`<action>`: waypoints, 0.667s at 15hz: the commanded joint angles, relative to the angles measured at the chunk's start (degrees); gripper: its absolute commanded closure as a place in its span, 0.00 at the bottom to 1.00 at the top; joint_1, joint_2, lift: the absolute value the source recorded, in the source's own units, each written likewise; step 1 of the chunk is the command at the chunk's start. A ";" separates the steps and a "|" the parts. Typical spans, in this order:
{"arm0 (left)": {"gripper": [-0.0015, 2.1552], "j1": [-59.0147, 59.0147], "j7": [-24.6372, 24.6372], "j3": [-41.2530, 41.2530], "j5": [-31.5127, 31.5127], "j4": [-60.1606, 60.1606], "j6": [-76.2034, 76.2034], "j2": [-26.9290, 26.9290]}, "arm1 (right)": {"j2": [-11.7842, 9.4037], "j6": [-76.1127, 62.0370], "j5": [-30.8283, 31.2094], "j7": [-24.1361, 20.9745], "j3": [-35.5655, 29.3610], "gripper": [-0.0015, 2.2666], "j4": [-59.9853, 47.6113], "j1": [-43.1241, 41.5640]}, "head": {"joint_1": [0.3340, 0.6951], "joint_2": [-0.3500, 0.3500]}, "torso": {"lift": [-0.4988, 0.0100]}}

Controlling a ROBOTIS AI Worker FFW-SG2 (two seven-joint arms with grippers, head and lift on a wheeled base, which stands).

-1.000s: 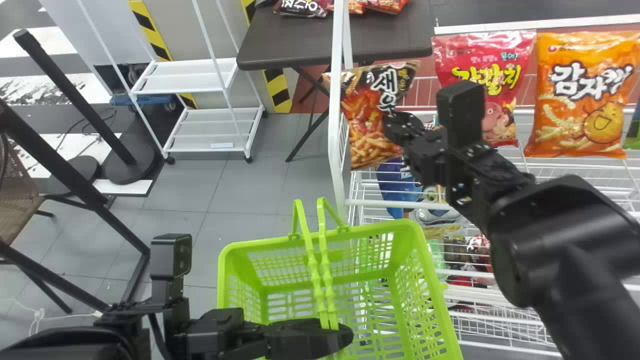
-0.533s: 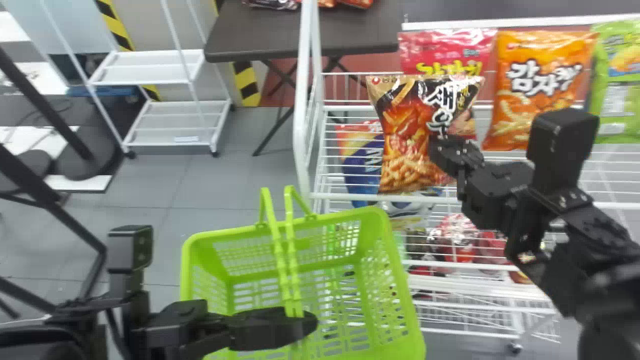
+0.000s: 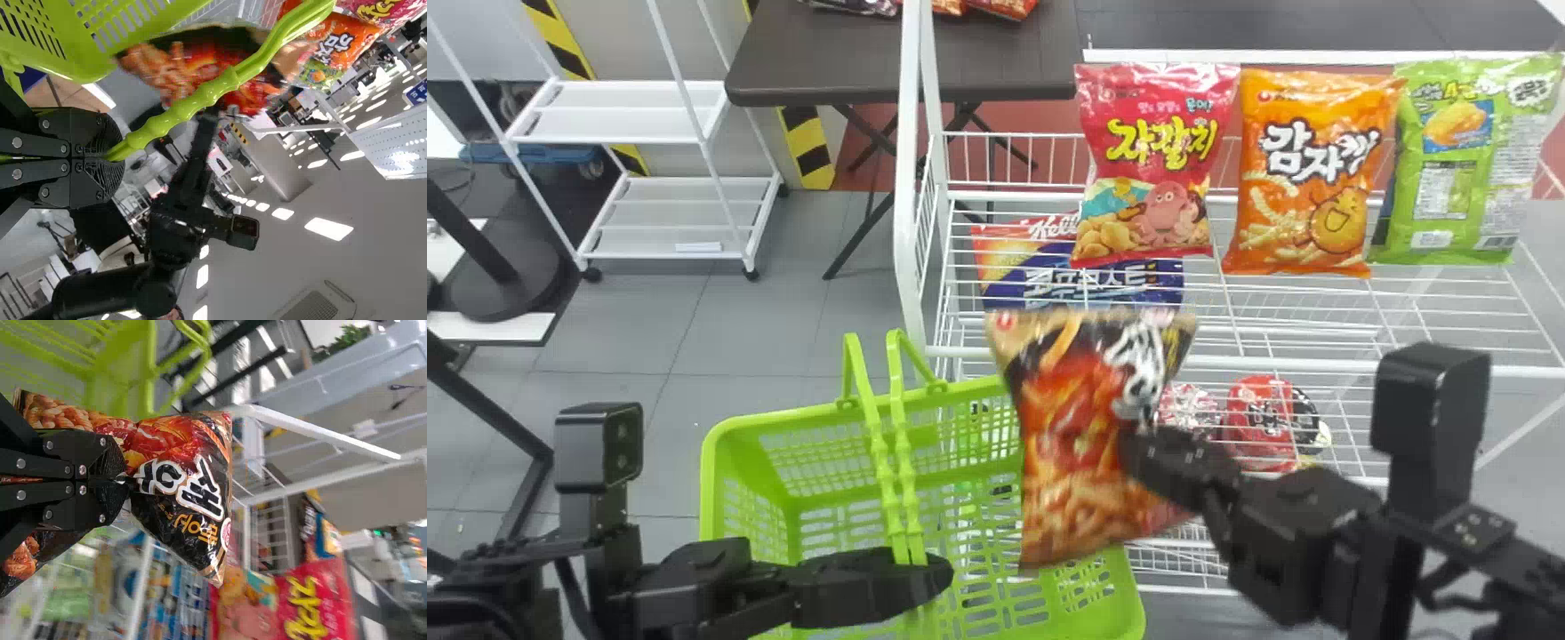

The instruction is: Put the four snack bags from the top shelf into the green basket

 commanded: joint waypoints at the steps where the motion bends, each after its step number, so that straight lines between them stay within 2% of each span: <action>1: 1.00 -0.09 -0.66 -0.63 -0.09 -0.09 0.01 -0.50 | -0.12 2.56 2.57 -0.14 5.58 0.99 3.14 -1.77 | 1.00 0.64 | 0.97; 5: 1.00 -0.26 -0.66 -2.30 -0.88 -0.36 0.01 -0.94 | 0.06 -0.78 3.01 -2.25 17.54 0.99 16.93 -11.18 | 1.00 0.76 | 0.97; 6: 1.00 -0.26 -0.66 -2.47 -0.97 -0.36 0.01 -0.94 | 0.24 -2.19 2.92 -3.40 20.61 0.99 20.19 -13.73 | 1.00 0.83 | 0.97; 8: 1.00 -0.26 -0.66 -2.65 -1.05 -0.36 0.01 -0.94 | 1.11 -3.42 2.74 -6.21 27.03 0.99 27.92 -20.14 | 1.00 0.92 | 0.97; 9: 1.00 -0.26 -0.66 -2.74 -1.05 -0.36 0.01 -1.02 | 1.99 -3.42 2.74 -6.65 28.70 0.94 31.17 -22.34 | 1.00 0.96 | 0.97; 10: 1.00 -0.26 -0.66 -2.74 -1.05 -0.36 0.01 -1.02 | 3.22 -5.35 3.01 -6.56 29.75 0.76 34.78 -24.36 | 1.00 1.00 | 0.97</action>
